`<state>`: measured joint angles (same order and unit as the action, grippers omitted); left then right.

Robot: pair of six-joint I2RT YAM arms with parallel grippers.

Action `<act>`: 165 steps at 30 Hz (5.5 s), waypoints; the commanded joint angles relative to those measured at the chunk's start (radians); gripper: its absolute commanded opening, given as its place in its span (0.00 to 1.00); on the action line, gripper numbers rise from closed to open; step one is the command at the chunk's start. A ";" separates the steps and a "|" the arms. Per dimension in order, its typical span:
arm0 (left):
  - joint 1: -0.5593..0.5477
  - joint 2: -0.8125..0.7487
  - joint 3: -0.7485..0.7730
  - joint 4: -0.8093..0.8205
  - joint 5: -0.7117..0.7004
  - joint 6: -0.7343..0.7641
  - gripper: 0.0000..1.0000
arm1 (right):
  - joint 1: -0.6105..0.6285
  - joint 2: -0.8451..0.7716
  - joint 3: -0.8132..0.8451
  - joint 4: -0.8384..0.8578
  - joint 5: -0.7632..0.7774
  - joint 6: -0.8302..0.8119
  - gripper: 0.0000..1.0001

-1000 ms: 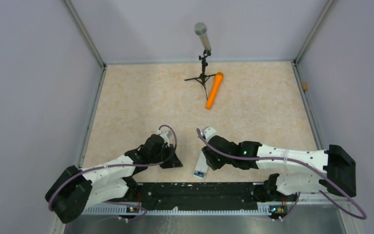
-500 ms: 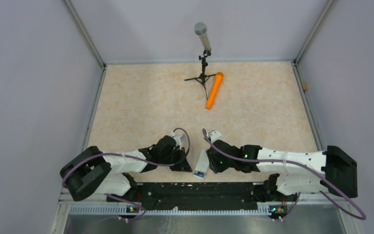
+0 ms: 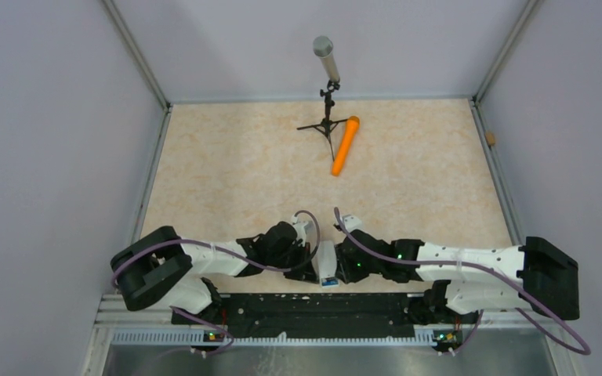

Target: Load the batteries into the remote control

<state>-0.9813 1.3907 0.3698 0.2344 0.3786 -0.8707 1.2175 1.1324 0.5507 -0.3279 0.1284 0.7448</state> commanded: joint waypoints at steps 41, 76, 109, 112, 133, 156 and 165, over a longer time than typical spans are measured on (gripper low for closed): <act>-0.017 0.041 0.002 0.002 -0.031 -0.002 0.00 | 0.011 0.152 0.061 0.080 -0.085 -0.024 0.07; -0.017 0.021 -0.026 -0.008 -0.042 -0.002 0.00 | 0.156 0.548 0.262 -0.124 0.101 0.078 0.02; -0.017 -0.048 -0.105 -0.019 -0.055 0.013 0.00 | 0.217 0.614 0.418 -0.318 0.316 0.282 0.08; -0.017 -0.047 -0.103 -0.024 -0.059 0.016 0.00 | 0.216 0.576 0.447 -0.367 0.355 0.281 0.10; 0.001 -0.190 0.001 -0.261 -0.145 0.087 0.03 | -0.012 0.207 0.382 -0.428 0.343 -0.043 0.29; 0.109 -0.346 0.031 -0.365 -0.159 0.160 0.87 | -0.502 0.461 0.504 -0.121 0.023 -0.465 0.43; 0.126 -0.420 0.012 -0.410 -0.207 0.147 0.99 | -0.541 0.613 0.592 -0.097 -0.043 -0.486 0.33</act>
<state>-0.8646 0.9981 0.3893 -0.1513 0.2024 -0.7261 0.6884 1.7042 1.0809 -0.4580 0.1230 0.2813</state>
